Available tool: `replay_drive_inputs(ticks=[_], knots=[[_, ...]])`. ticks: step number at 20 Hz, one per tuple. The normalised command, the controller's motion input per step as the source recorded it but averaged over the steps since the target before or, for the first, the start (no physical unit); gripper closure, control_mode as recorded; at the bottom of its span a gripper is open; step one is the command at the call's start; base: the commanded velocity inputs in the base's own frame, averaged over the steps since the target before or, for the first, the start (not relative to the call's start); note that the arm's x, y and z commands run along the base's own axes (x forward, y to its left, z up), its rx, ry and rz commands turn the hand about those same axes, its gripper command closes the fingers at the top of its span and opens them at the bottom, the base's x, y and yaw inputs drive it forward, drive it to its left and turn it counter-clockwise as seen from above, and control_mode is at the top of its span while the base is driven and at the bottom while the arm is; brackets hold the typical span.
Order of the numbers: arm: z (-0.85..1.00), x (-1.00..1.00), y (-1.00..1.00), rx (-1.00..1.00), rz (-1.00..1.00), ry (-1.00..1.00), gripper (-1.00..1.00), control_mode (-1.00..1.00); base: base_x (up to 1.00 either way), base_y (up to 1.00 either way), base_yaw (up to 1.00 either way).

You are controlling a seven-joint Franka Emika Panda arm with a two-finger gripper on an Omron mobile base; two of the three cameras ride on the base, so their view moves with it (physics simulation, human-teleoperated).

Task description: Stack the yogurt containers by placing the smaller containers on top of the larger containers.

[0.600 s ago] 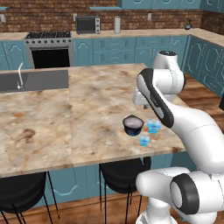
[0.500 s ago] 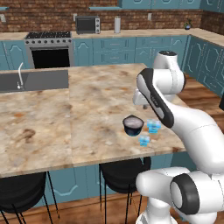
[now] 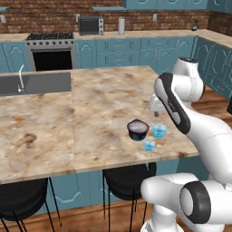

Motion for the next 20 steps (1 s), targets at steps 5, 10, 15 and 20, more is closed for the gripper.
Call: replay_drive_inputs(ticks=[5, 10, 15, 20], knots=[[-0.11, -0.03, -0.52, 0.13, -0.03, 0.00, -1.00, -1.00, 0.00, 0.00, 0.00], [-0.09, -0.07, -0.53, 0.12, -0.02, -0.04, -1.00, -1.00, 0.00, 0.00, 0.00], [-0.29, -0.14, -0.46, 0.09, -0.01, -0.03, -1.00, -1.00, 0.00, 0.00, 0.00], [-0.36, -0.13, -0.39, 0.09, -0.01, -0.05, -1.00, -1.00, 0.00, 0.00, 0.00]])
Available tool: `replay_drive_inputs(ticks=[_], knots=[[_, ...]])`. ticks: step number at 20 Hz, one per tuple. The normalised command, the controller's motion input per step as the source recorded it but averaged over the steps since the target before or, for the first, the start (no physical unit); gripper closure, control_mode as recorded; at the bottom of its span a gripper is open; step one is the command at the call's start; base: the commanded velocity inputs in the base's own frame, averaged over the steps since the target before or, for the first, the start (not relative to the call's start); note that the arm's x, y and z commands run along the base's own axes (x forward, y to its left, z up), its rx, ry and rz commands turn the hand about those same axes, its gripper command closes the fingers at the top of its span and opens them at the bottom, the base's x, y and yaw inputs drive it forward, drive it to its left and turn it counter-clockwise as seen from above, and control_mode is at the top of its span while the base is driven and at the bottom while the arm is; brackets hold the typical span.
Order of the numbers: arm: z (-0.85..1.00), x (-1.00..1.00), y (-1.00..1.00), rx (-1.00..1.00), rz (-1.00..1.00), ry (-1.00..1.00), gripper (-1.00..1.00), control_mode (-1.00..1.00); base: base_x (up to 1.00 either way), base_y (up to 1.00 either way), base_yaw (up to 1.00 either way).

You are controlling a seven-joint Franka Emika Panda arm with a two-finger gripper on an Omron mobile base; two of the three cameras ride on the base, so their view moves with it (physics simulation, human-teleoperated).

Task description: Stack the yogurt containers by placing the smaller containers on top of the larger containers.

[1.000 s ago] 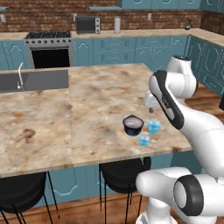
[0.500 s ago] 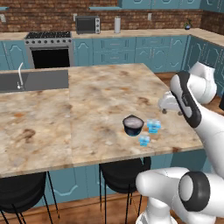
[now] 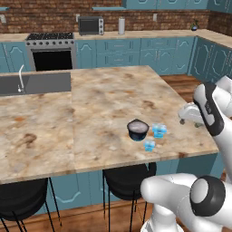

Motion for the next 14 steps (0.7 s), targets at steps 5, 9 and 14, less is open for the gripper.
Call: replay_drive_inputs(ticks=[5, 9, 14], knots=[[-0.17, -0.01, -0.15, 0.10, -0.05, -0.03, -1.00, -1.00, 0.00, 0.00, 0.00], [-0.07, 0.00, 0.00, 0.10, -0.09, 0.00, -1.00, -1.00, 0.00, 0.00, 0.00], [-0.09, 0.00, 0.00, 0.08, -0.09, 0.00, -1.00, -1.00, 0.00, 0.00, 0.00]])
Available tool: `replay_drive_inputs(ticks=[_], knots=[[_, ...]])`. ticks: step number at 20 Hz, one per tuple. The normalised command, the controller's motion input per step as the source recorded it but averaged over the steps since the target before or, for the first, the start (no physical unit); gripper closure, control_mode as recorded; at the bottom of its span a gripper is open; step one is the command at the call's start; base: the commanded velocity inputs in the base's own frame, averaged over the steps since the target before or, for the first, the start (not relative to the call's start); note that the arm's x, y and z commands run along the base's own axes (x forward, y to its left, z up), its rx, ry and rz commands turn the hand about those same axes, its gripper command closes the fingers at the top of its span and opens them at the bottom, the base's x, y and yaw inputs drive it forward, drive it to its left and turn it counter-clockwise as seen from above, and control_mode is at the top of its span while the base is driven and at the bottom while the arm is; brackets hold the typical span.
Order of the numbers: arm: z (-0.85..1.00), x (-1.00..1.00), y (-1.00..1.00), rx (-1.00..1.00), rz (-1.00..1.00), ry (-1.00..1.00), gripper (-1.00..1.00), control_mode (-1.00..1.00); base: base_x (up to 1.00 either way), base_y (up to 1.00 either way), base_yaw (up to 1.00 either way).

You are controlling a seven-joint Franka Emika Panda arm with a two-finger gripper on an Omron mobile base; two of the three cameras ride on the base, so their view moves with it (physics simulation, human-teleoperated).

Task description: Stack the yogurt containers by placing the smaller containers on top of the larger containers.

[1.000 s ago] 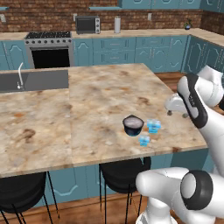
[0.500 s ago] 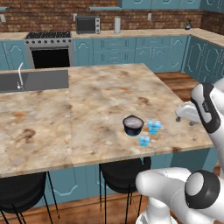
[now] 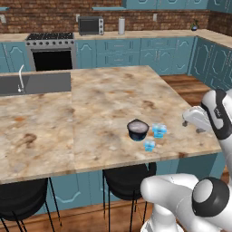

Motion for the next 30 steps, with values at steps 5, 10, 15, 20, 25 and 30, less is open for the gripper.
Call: replay_drive_inputs(ticks=[5, 10, 15, 20, 25, 30], knots=[[-0.15, 0.03, 0.00, 0.03, -0.07, 0.00, -1.00, -1.00, 0.00, 0.00, 0.00], [-0.10, 0.11, 0.00, 0.01, -0.06, 0.00, -1.00, -1.00, 0.00, 0.00, 0.00], [-0.06, 0.20, 0.06, 0.00, -0.05, 0.00, -1.00, -1.00, 0.00, 0.00, 0.00], [-0.15, 0.27, 0.08, 0.00, 0.00, 0.00, -1.00, -1.00, 0.00, 0.00, 0.00], [-0.20, 0.28, 0.05, 0.00, 0.00, 0.00, -1.00, -1.00, 0.00, 0.00, 0.00], [-0.16, 0.26, 0.00, 0.00, 0.00, 0.00, -1.00, -1.00, 0.00, 0.00, 0.00]])
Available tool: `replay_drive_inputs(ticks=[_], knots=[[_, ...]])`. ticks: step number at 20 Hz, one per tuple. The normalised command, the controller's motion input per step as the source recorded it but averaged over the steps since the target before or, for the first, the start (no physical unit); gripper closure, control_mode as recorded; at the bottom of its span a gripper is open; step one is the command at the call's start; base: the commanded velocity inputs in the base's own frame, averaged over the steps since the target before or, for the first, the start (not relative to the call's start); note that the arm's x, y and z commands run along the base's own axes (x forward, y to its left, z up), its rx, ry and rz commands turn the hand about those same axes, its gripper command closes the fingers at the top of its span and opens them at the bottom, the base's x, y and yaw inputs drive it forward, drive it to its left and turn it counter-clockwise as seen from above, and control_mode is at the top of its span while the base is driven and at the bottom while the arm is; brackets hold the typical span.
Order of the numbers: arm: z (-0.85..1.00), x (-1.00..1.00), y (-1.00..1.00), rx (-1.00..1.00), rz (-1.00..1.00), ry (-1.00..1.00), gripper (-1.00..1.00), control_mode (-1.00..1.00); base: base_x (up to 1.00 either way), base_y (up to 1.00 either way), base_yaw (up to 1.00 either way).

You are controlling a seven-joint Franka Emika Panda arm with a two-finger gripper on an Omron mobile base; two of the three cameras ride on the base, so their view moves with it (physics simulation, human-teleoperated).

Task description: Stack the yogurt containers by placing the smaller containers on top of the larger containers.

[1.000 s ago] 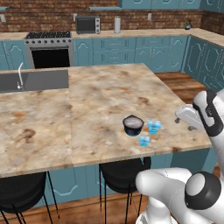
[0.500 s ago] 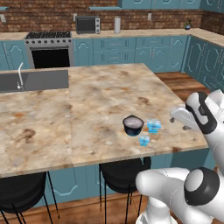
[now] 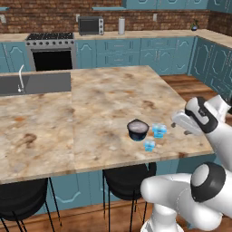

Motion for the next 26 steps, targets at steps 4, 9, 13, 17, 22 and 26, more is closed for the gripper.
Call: replay_drive_inputs(ticks=[4, 9, 13, 17, 22, 26], knots=[[-0.14, 0.21, 0.00, 0.01, 0.00, 0.00, -1.00, -1.00, 0.00, 0.00, 0.00], [-0.15, 0.21, 0.01, 0.00, 0.00, 0.00, -1.00, -1.00, 0.00, 0.00, 0.00], [-0.14, 0.19, 0.02, 0.00, 0.00, 0.00, -1.00, -1.00, 0.00, 0.00, 0.00], [-0.16, 0.15, 0.01, 0.00, 0.00, 0.00, -1.00, -1.00, 0.00, 0.00, 0.00], [-0.18, 0.15, 0.01, 0.00, 0.00, 0.00, -1.00, -1.00, 0.00, 0.00, 0.00], [-0.16, 0.16, 0.00, 0.00, 0.00, 0.00, -1.00, -1.00, 0.00, 0.00, 0.00]])
